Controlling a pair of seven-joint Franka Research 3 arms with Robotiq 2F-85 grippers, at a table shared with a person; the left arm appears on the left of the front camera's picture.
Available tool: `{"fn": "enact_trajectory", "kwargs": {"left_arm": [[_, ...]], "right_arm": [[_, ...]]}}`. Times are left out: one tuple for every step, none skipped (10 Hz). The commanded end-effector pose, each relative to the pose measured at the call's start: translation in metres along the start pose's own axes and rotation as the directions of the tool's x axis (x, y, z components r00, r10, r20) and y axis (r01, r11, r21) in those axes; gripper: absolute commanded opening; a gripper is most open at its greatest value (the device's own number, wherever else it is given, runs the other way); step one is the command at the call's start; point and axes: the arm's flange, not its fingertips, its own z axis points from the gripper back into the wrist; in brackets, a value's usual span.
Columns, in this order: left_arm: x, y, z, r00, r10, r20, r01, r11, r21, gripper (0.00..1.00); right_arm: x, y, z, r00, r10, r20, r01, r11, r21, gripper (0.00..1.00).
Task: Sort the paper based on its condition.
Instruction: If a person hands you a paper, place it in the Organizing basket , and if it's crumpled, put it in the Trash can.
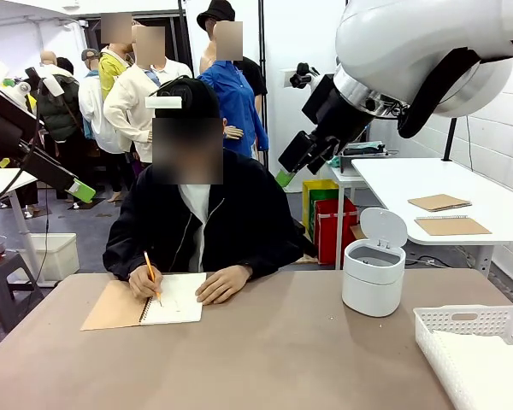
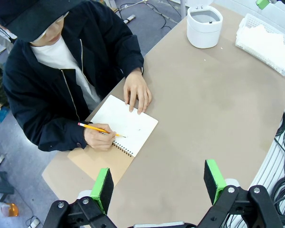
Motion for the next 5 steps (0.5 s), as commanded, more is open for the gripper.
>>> {"fn": "enact_trajectory", "kwargs": {"left_arm": [[0.0006,-0.0006,0.0005,1.0,0.011,-0.002,-0.011,1.0,-0.003,1.0],[0.0006,-0.0006,0.0005,1.0,0.011,-0.002,-0.011,1.0,-0.003,1.0],[0.0006,-0.0006,0.0005,1.0,0.011,-0.002,-0.011,1.0,-0.003,1.0],[0.0006,-0.0006,0.0005,1.0,0.011,-0.002,-0.011,1.0,-0.003,1.0],[0.0006,-0.0006,0.0005,1.0,0.011,-0.002,-0.011,1.0,-0.003,1.0]], "right_arm": [[-0.0004,-0.0013,0.0003,1.0,-0.009,0.004,0.009,1.0,0.008,1.0],[-0.0004,-0.0013,0.0003,1.0,-0.009,0.004,0.009,1.0,0.008,1.0],[-0.0004,-0.0013,0.0003,1.0,-0.009,0.004,0.009,1.0,0.008,1.0],[-0.0004,-0.0013,0.0003,1.0,-0.009,0.004,0.009,1.0,0.008,1.0],[-0.0004,-0.0013,0.0003,1.0,-0.009,0.004,0.009,1.0,0.008,1.0]]}}
